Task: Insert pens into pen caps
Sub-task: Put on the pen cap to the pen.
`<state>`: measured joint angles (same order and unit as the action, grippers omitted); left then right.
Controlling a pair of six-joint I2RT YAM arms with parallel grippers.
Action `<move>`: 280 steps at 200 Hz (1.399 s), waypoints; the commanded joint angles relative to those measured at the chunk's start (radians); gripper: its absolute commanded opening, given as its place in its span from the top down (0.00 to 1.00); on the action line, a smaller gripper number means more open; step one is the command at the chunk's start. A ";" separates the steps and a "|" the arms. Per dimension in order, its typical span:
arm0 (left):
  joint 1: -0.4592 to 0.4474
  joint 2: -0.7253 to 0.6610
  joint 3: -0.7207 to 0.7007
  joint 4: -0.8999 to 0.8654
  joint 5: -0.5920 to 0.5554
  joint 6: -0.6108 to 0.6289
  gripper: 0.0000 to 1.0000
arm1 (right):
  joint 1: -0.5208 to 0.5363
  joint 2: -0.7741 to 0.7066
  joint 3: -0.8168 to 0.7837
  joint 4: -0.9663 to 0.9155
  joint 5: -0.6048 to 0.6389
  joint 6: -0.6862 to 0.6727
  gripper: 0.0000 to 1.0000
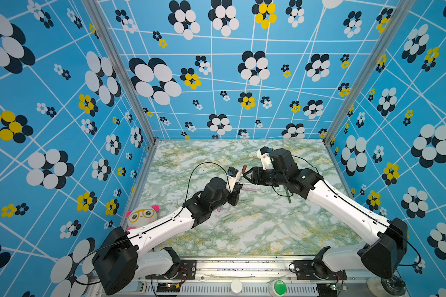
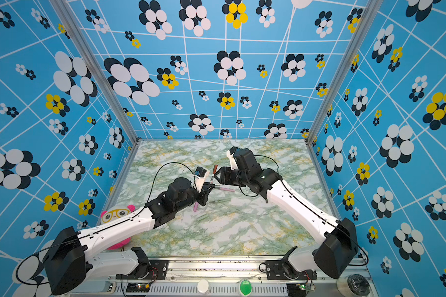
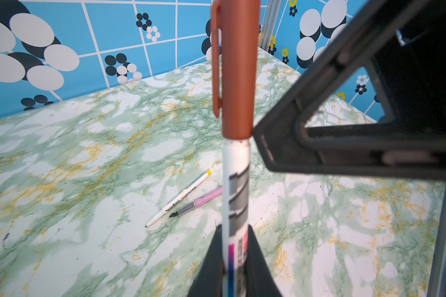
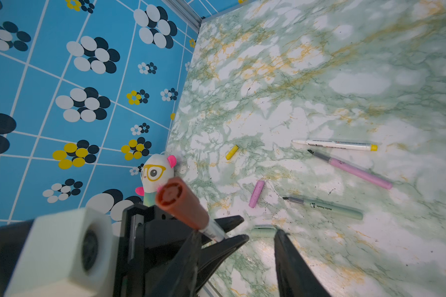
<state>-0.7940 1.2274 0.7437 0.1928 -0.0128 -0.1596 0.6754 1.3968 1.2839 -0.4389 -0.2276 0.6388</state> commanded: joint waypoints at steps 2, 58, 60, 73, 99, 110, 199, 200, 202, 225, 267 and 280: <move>0.001 0.001 0.014 0.026 -0.001 0.012 1.00 | -0.004 -0.007 0.043 -0.016 0.022 -0.029 0.52; 0.005 0.013 0.028 -0.005 0.086 0.003 1.00 | -0.007 0.015 0.097 -0.006 0.005 -0.067 0.53; 0.005 0.013 0.028 -0.007 0.088 0.002 1.00 | -0.008 0.017 0.099 -0.006 0.004 -0.066 0.53; 0.004 0.012 0.027 -0.007 0.098 0.000 1.00 | -0.010 0.026 0.109 -0.008 0.011 -0.065 0.53; 0.004 0.013 0.023 -0.007 0.117 -0.004 1.00 | -0.013 0.050 0.127 -0.015 0.027 -0.069 0.57; 0.005 0.011 0.022 -0.007 0.126 -0.006 1.00 | -0.014 0.060 0.134 -0.019 0.034 -0.074 0.60; 0.005 0.022 0.036 0.007 0.124 -0.038 1.00 | -0.018 0.080 0.134 -0.020 0.036 -0.062 0.96; 0.005 0.022 0.037 0.008 0.123 -0.039 1.00 | -0.018 0.080 0.133 -0.020 0.036 -0.061 0.97; 0.005 0.023 0.038 0.010 0.122 -0.040 1.00 | -0.017 0.079 0.132 -0.019 0.036 -0.061 0.97; 0.004 0.024 0.046 0.055 0.097 -0.059 1.00 | -0.017 0.079 0.110 -0.009 0.033 -0.047 1.00; 0.009 0.037 0.083 0.127 0.094 -0.056 1.00 | -0.018 0.083 0.069 0.015 0.010 -0.023 1.00; 0.008 0.049 0.105 0.125 0.101 -0.045 1.00 | -0.017 0.084 0.056 0.021 0.002 -0.016 1.00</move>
<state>-0.7929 1.2617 0.7628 0.2127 0.1043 -0.2020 0.6582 1.4689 1.3819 -0.3988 -0.2073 0.5919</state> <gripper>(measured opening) 0.136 0.129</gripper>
